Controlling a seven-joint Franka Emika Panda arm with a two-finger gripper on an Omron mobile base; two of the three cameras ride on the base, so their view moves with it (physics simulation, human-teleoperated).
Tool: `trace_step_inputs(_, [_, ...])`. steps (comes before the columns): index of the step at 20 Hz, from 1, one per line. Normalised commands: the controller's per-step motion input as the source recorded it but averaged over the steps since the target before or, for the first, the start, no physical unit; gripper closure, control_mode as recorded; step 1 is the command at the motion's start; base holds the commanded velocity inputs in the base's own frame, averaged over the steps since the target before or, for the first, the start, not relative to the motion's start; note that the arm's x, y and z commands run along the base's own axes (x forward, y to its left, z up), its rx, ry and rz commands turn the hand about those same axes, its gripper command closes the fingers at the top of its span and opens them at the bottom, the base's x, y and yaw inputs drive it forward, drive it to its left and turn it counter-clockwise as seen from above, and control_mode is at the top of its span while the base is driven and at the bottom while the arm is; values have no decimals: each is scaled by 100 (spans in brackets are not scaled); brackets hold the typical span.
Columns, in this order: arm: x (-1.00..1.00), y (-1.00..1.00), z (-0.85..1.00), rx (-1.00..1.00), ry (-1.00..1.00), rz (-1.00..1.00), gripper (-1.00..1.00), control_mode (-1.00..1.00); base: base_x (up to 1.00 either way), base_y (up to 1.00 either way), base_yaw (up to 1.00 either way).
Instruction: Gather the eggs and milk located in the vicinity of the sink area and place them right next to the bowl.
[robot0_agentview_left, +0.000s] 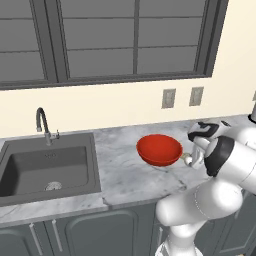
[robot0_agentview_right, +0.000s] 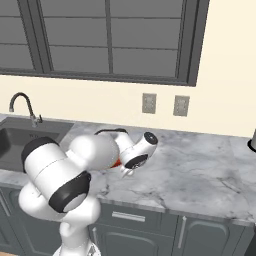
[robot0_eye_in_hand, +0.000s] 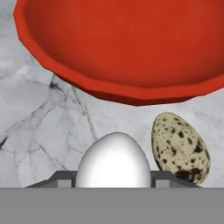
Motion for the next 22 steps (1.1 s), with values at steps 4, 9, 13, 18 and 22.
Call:
trace_step_inputs(4, [8, 1, -10, -2, 0, 0, 100, -100, 0, 0, 0])
trace_step_inputs(9, [12, 0, 0, -1, 0, -1, 100, -100, 0, 0, 0])
trace_step_inputs(13, [15, 1, 0, 0, 0, -3, 100, -100, 0, 0, 0])
trace_step_inputs(18, [3, 4, -3, 0, 0, -1, 100, -100, 0, 0, 0])
trace_step_inputs(22, [0, 0, -3, 0, 0, 0, 100, -100, 0, 0, 0])
